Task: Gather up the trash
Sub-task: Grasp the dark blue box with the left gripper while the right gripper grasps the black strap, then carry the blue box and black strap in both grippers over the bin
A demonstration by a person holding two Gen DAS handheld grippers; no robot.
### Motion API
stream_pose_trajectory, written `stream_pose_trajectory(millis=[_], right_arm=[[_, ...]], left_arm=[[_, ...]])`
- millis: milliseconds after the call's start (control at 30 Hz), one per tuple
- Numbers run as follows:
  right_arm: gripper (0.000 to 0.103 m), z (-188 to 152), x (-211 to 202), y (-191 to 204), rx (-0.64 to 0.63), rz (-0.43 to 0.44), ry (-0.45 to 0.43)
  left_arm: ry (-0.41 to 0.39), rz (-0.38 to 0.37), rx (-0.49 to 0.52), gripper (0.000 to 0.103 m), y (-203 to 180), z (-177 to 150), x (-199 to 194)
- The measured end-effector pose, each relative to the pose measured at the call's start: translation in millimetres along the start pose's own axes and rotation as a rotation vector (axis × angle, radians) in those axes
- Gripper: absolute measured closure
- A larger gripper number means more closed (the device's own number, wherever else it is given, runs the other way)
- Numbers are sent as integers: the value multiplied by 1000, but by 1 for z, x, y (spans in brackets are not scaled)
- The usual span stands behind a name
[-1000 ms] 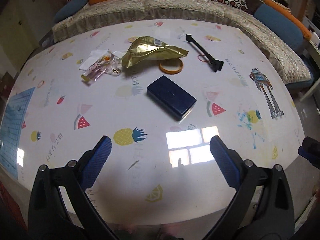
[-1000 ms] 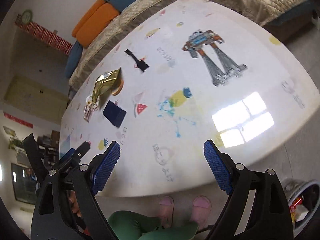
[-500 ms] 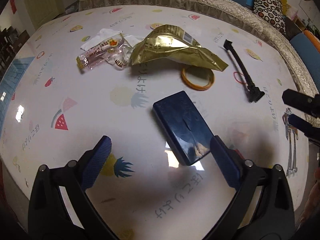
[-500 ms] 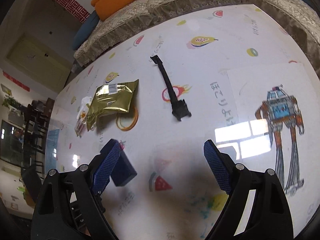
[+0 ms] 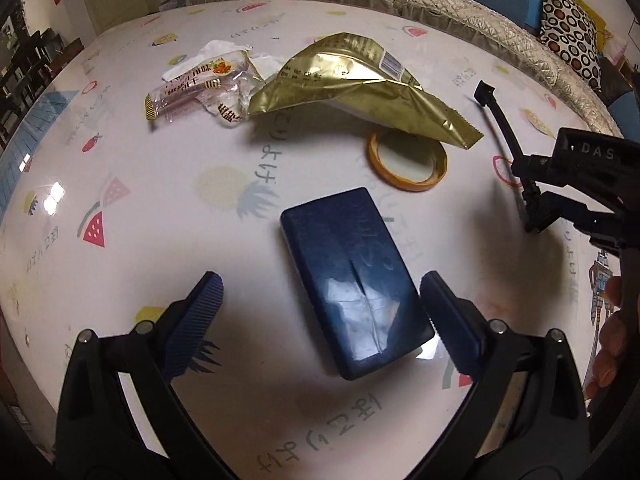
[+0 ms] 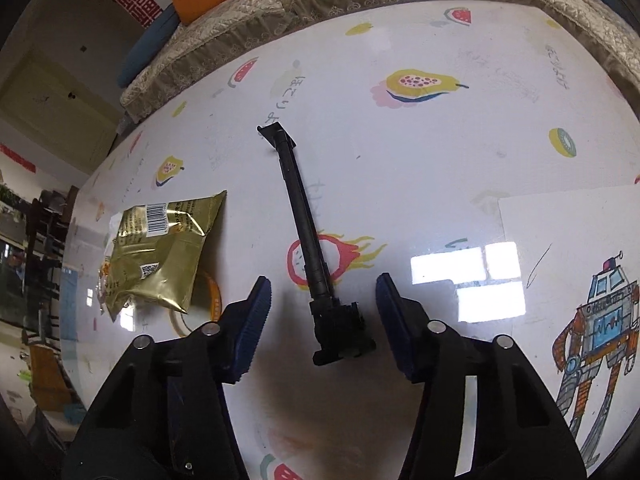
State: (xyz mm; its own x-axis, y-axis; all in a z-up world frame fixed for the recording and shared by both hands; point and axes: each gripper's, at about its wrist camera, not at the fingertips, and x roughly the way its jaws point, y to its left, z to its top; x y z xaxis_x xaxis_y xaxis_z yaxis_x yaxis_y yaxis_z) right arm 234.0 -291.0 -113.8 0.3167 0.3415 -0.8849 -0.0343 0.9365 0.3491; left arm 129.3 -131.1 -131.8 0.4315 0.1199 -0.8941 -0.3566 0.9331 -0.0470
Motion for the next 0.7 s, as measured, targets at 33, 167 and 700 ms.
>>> stream_pose_trajectory(millis=[33,167,700], right_arm=[[66,-1,0,2,-17,-29,-3],[78,-9,0,7,-73,-64,12],[80,-49,-42,-11,0,22,8]], left_arm=[[-6,13,10,6,-2,-1,1],[14,28,29,13,-5,-9,8],[3,-88,85,51,23,-11,-10]])
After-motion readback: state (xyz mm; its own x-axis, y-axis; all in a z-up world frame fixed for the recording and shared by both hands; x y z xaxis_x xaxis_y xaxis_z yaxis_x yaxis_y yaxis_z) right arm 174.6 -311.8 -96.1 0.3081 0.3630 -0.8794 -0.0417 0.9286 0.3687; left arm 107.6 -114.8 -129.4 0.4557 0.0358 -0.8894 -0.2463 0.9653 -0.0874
